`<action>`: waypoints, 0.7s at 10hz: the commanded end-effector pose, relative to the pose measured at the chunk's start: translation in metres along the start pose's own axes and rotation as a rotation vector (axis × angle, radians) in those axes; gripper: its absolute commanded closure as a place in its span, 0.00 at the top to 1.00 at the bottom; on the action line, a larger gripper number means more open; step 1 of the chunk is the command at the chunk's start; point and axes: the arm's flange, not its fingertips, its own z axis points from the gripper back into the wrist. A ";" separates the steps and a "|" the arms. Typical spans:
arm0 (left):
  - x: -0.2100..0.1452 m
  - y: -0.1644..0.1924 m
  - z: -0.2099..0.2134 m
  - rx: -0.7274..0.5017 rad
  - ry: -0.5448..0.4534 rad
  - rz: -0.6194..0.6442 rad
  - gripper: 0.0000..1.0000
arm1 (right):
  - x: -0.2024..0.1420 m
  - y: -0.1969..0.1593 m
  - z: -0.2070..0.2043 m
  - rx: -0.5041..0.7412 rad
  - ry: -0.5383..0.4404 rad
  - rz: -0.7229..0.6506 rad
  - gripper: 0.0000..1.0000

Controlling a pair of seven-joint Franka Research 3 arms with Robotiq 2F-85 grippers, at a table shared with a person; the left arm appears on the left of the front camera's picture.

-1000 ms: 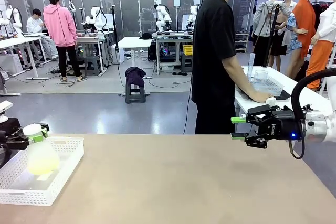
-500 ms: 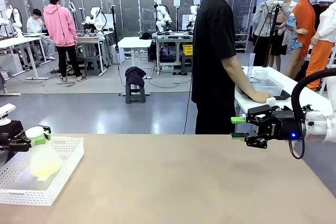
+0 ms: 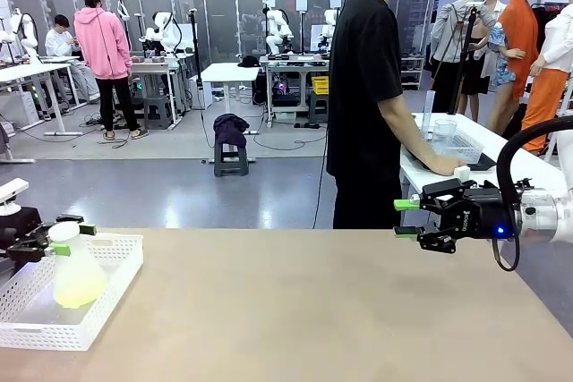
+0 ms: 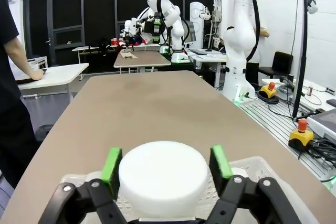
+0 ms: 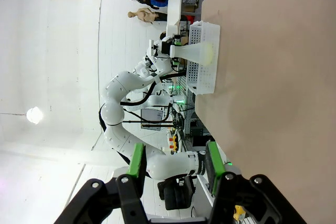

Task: Prepare the solutions needed for the experiment.
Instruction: When the human places the Big flask in the center of the table, pick up the Big flask and place it in the left Organizing basket.

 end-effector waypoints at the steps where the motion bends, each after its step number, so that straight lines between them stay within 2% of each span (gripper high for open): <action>1: -0.003 -0.003 0.005 -0.040 0.009 -0.017 1.00 | 0.000 0.001 0.000 0.004 0.002 0.003 0.58; 3: -0.006 -0.004 0.006 -0.039 0.009 0.010 1.00 | 0.000 0.001 0.000 0.004 0.002 0.003 0.58; 4: -0.009 -0.003 0.008 0.010 0.032 0.023 1.00 | 0.000 0.001 0.000 0.004 0.002 0.003 0.58; 7: -0.004 -0.003 0.002 -0.015 0.012 0.013 1.00 | 0.000 0.001 0.000 0.004 0.002 0.003 0.58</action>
